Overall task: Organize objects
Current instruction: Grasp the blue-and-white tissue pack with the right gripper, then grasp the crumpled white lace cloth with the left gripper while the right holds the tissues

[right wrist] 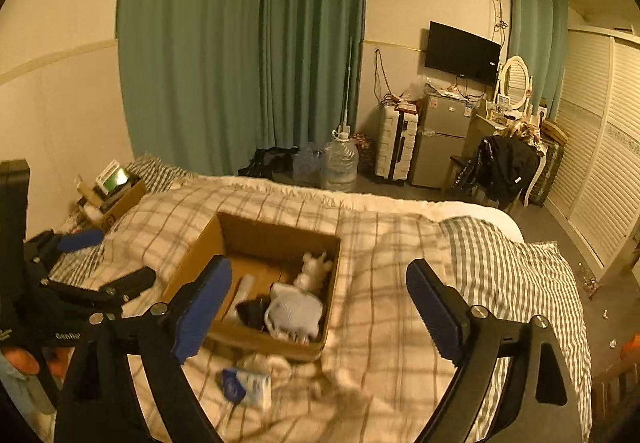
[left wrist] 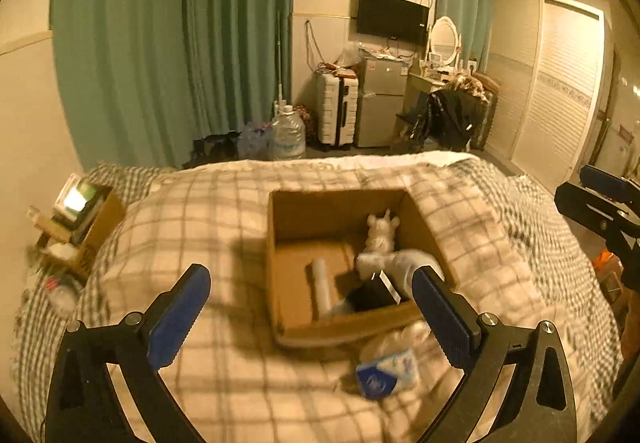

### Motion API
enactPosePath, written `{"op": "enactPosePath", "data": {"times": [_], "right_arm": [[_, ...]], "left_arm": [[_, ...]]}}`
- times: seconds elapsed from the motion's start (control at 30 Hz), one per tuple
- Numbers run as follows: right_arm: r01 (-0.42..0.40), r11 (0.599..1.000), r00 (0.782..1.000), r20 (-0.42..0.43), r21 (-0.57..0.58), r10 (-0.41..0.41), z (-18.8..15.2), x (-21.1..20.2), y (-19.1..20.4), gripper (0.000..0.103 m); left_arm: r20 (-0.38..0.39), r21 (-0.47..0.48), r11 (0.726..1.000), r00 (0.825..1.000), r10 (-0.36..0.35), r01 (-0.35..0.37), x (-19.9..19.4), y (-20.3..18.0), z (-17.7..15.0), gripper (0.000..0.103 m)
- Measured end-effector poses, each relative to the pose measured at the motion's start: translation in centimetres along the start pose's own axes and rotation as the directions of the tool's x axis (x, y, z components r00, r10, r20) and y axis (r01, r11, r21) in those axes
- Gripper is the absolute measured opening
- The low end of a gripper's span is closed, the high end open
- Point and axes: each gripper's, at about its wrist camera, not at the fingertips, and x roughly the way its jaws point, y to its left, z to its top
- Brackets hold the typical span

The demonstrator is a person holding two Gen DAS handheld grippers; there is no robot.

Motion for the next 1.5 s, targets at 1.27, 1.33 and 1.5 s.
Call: {"op": "enactPosePath", "data": {"times": [1.27, 1.33, 1.5], "right_arm": [[-0.145, 0.989, 0.923, -0.365, -0.023, 0.126, -16.3, 12.1, 6.3, 0.023], [-0.110, 0.994, 0.944, -0.316, -0.018, 0.099, -15.8, 10.3, 5.5, 0.022], [-0.069, 0.998, 0.970, -0.234, -0.006, 0.065, -13.7, 7.5, 3.3, 0.022]], "left_arm": [[-0.205, -0.148, 0.971, 0.966, 0.157, -0.189, 5.7, 2.9, -13.1, 0.103], [-0.194, -0.127, 0.973, 0.967, 0.167, -0.194, 5.5, 2.3, -12.9, 0.103], [-0.205, -0.110, 0.985, 0.972, 0.112, -0.136, 6.0, 0.0, -12.3, 0.103]]}}
